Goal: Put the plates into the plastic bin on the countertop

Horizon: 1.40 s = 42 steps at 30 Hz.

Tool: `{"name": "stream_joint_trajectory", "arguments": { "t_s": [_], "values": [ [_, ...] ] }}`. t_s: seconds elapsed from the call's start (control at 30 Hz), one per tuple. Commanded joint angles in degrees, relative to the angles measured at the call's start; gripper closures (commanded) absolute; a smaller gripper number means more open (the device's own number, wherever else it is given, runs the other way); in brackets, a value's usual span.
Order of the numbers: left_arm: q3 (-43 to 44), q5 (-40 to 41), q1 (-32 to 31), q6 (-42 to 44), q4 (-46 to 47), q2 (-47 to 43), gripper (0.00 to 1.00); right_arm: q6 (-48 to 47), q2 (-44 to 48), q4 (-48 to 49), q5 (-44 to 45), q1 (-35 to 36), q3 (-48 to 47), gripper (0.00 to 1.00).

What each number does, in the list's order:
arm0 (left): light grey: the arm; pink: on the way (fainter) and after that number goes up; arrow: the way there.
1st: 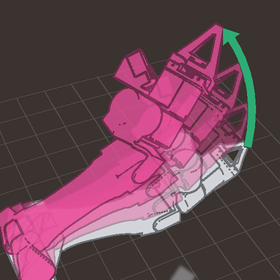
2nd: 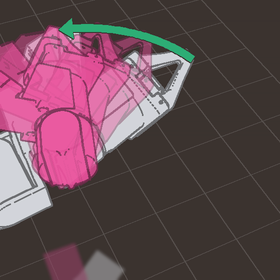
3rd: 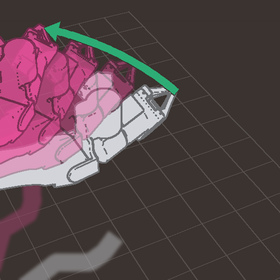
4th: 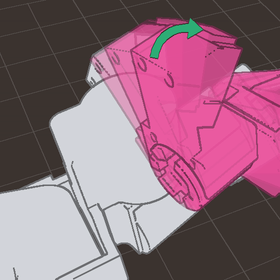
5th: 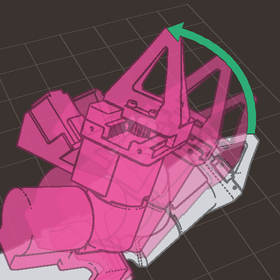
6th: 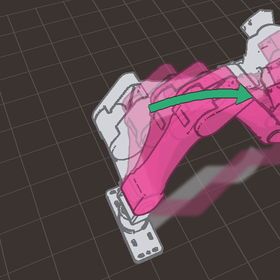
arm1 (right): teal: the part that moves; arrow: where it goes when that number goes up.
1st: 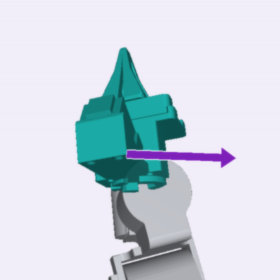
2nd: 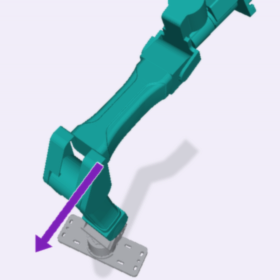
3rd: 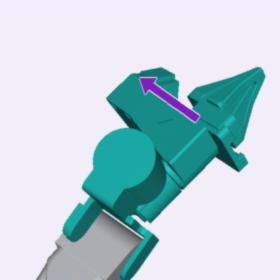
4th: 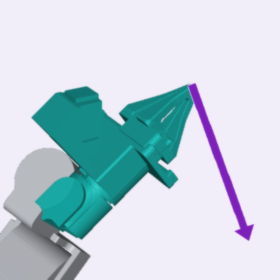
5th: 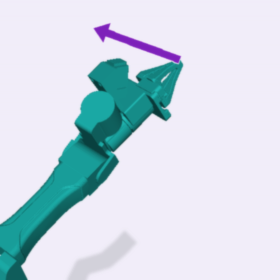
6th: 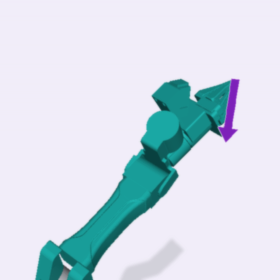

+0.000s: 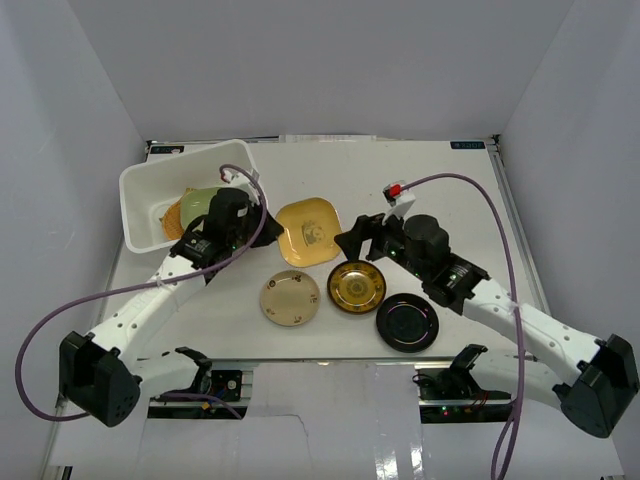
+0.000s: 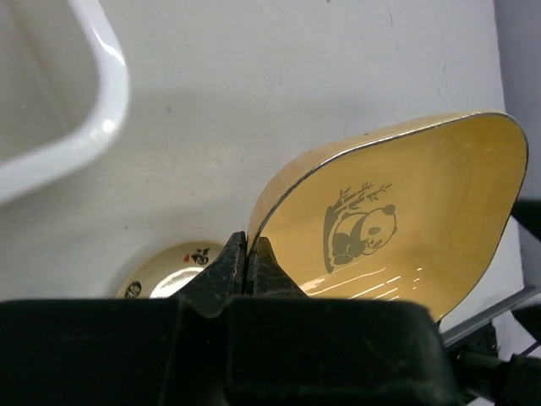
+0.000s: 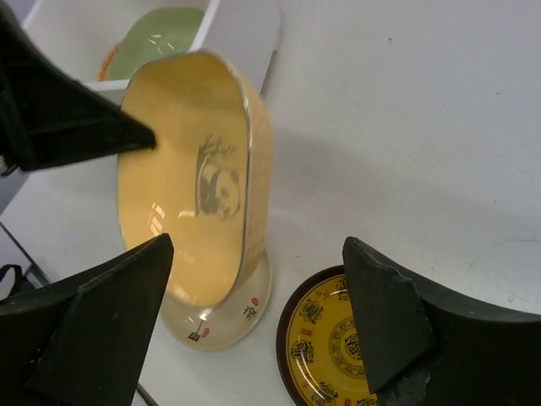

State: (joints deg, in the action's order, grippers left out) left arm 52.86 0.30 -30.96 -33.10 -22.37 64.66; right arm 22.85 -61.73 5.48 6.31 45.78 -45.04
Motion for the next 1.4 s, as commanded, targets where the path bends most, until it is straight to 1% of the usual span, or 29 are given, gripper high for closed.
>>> {"name": "stream_joint_trajectory", "arguments": {
  "t_s": [0.0,0.07,0.1,0.17,0.2,0.23,0.3,0.4,0.43,0.53,0.67,0.73,0.8,0.83,0.9,0.93,1.03,1.07,1.1,1.13,1.17,1.23,1.3,1.33,1.37],
  "values": [
    [7.06,-2.47,9.64,0.85,2.51,1.33,1.0,-2.02,8.53,-1.43,1.16,-0.08,1.17,0.12],
    [8.13,-4.5,15.81,0.41,2.24,1.87,1.0,-2.37,11.53,-2.66,1.43,-0.16,2.4,0.12],
    [8.83,-5.04,21.24,0.15,2.07,1.87,1.0,-2.55,12.68,-3.01,1.43,-0.16,3.8,0.13],
    [9.45,-5.65,26.1,-0.21,1.19,1.7,1.0,-2.55,15.32,-4.15,1.69,-0.08,5.13,0.16],
    [9.54,-4.87,30.04,-0.12,1.1,1.43,1.0,-2.55,16.02,-4.42,1.78,-0.16,6.35,0.16],
    [9.72,-3.91,31.73,-0.03,0.49,1.43,1.0,-2.46,16.03,-4.59,1.95,-0.16,6.97,0.16],
    [9.72,-1.36,37.35,0.93,-0.13,2.56,1.0,-2.29,15.33,-4.6,0.74,-0.16,8.38,0.17],
    [10.42,-0.04,41.67,2.6,-1.97,5.02,1.0,-2.11,14.02,-4.07,-0.41,-0.08,9.26,0.17],
    [10.77,2.75,41.86,3.91,-2.5,6.69,1.0,-2.11,13.75,-3.72,-0.5,-0.16,9.96,0.17],
    [12.09,7.24,41.95,6.2,-3.9,10.73,1.0,-2.28,12.26,-3.37,-0.5,-0.16,10.76,0.17],
    [14.63,10.08,42.03,8.23,-4.35,15.66,1.0,-2.2,10.15,-3.63,-1.47,-0.16,12.07,0.18],
    [15.43,9.9,42.03,8.67,-4.96,17.59,0.96,-2.11,9.79,-4.24,-0.25,-0.16,12.86,0.18],
    [15.96,9.9,42.03,8.58,-4.96,19.62,0.9,-2.02,9.88,-4.94,2.29,-0.08,13.92,0.18],
    [15.96,9.73,42.03,8.41,-4.96,20.06,0.84,-1.93,9.88,-5.21,2.92,-0.08,14.36,0.18],
    [16.05,9.2,42.03,7.79,-4.7,20.68,0.77,-1.67,9.79,-5.3,4.06,-0.16,15.59,0.2],
    [16.05,8.68,41.95,7.7,-4.53,20.68,0.67,-1.5,9.7,-5.21,4.41,-0.16,16.03,0.21],
    [15.69,6.74,41.95,7.18,-3.56,19.71,0.49,-1.05,8.13,-5.21,6.52,-0.95,17.17,0.28],
    [15.69,6.3,41.95,7.0,-3.38,19.28,0.39,-1.05,7.43,-5.12,6.61,-1.39,17.35,0.31],
    [15.69,5.51,41.95,6.74,-3.03,17.97,0.34,-0.88,7.16,-4.95,6.79,-1.92,17.7,0.35],
    [15.69,4.98,41.95,6.56,-2.77,17.17,0.29,-0.7,6.89,-4.77,6.7,-3.4,17.96,0.44],
    [15.69,4.28,41.95,6.47,-2.42,16.12,0.17,-0.7,6.72,-4.42,6.35,-4.2,18.23,0.46],
    [15.43,1.82,41.95,5.51,-0.75,12.27,0.09,-1.31,6.45,-3.72,5.12,-6.65,18.4,0.52],
    [14.64,-0.2,41.86,5.07,2.49,8.65,0.02,-2.02,4.88,-3.46,3.2,-8.42,18.23,0.55],
    [14.47,-2.3,41.86,4.37,3.12,5.5,0.02,-2.89,4.26,-3.45,2.06,-10.43,17.97,0.55],
    [14.64,-2.84,41.68,4.19,3.38,4.17,0.02,-3.25,2.78,-3.28,0.13,-11.32,17.88,0.55]
  ]
}}
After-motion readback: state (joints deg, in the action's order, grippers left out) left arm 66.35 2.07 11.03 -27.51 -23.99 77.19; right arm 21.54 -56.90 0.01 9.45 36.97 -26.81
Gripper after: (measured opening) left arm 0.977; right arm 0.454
